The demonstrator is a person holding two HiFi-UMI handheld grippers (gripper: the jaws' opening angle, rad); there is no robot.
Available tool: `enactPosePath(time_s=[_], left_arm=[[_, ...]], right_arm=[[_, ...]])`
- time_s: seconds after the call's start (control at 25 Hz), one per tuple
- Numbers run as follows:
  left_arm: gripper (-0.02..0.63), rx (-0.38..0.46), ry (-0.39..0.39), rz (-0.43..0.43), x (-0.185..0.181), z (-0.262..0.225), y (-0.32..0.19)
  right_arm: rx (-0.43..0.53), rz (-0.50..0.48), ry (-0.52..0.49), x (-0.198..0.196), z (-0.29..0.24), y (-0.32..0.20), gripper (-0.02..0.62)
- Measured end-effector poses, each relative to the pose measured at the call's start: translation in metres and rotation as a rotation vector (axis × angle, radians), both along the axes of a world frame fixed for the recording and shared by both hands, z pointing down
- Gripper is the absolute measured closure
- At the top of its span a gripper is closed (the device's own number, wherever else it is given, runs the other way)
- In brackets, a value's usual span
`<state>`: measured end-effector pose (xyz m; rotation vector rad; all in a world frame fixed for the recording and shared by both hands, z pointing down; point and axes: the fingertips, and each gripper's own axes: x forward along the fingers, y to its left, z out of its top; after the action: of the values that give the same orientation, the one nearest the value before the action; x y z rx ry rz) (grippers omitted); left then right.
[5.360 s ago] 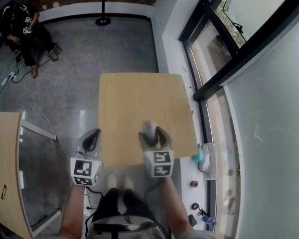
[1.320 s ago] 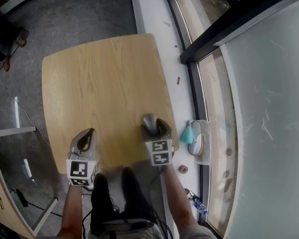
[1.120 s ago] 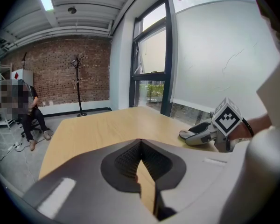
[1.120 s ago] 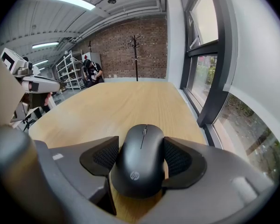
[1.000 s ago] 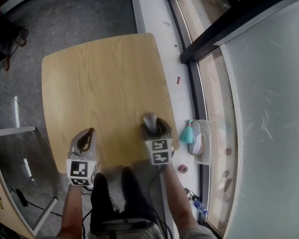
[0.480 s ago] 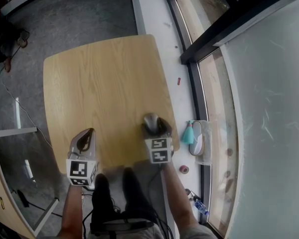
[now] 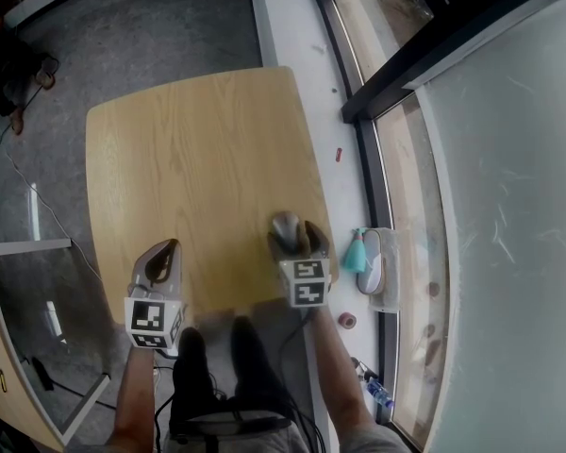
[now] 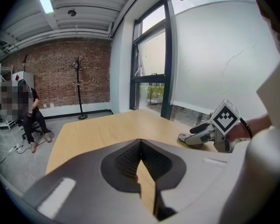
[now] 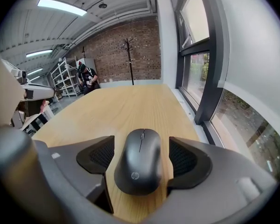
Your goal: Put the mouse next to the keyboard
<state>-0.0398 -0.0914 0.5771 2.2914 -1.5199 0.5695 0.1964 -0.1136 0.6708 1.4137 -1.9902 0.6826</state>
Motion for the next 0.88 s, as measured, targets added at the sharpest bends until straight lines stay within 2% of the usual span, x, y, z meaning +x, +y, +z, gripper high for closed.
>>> enactPosePath(time_s=[0.28,0.56,0.64,0.88], left_arm=[[0.607,0.024,0.002,0.002,0.001,-0.017,0.000],[0.607,0.045,0.014,-0.010,-0.004,-0.038,0.004],[0.607,0.052,0.016,-0.013,-0.005,-0.045,0.007],[0.607,0.078,0.019,-0.017,-0.017,-0.069,0.016]], right_arm=[[0.020,0.030,-0.020,0.002,-0.019,0.001,0.287],[0.052,0.018,-0.021,-0.006,-0.043,0.007,0.405],[0.066,0.019,-0.024,-0.007,-0.053,0.008,0.456],[0.124,0.039,-0.037,-0.017,-0.087,0.009,0.542]])
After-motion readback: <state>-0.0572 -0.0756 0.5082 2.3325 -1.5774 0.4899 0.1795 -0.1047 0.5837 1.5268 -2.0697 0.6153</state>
